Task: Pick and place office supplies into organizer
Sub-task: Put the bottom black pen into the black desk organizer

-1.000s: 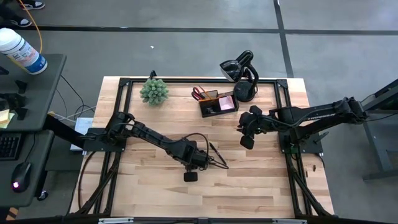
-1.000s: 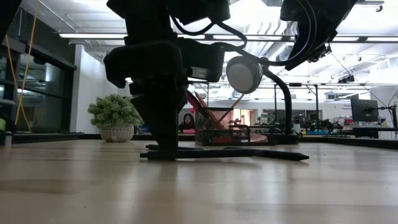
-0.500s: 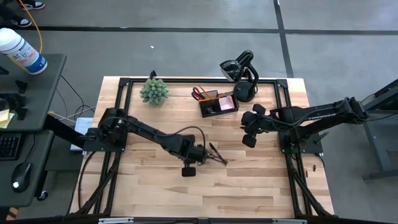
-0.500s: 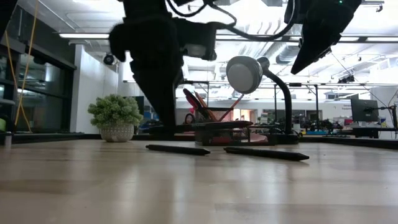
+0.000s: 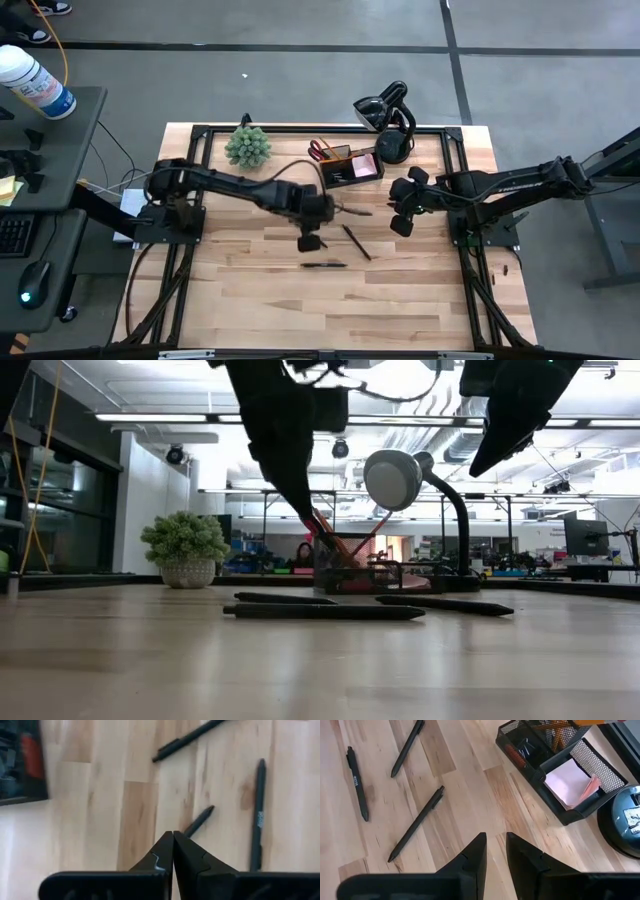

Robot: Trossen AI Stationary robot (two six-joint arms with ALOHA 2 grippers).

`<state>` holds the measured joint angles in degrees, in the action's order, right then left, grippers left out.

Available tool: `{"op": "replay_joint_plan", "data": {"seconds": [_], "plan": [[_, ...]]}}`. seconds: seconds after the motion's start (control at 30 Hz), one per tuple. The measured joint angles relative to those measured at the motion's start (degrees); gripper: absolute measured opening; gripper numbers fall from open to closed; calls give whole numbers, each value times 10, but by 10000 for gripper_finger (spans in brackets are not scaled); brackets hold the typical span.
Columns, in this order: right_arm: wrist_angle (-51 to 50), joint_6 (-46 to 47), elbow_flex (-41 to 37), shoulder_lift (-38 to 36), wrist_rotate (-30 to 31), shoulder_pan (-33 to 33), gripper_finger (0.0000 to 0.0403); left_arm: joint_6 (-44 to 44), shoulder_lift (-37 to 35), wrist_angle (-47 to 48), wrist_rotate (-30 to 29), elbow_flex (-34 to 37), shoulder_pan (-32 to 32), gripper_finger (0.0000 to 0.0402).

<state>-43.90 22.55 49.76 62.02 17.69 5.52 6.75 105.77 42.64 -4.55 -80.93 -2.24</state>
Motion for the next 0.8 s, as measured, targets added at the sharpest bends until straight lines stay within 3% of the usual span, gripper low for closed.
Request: {"op": "replay_joint_plan", "data": {"seconds": [0.17, 0.3, 0.63, 0.8], "plan": [[0, 1, 0, 0, 0, 0, 67, -23, 0, 1, 91, 0, -15, 2], [0, 2, 0, 0, 0, 0, 67, -27, 0, 9, 120, 0, 2, 3], [0, 10, 0, 0, 13, 0, 67, 11, 21, 25, 116, 0, 93, 3], [8, 5, 0, 0, 13, 0, 67, 34, 36, 11, 29, 0, 135, 3]]}}
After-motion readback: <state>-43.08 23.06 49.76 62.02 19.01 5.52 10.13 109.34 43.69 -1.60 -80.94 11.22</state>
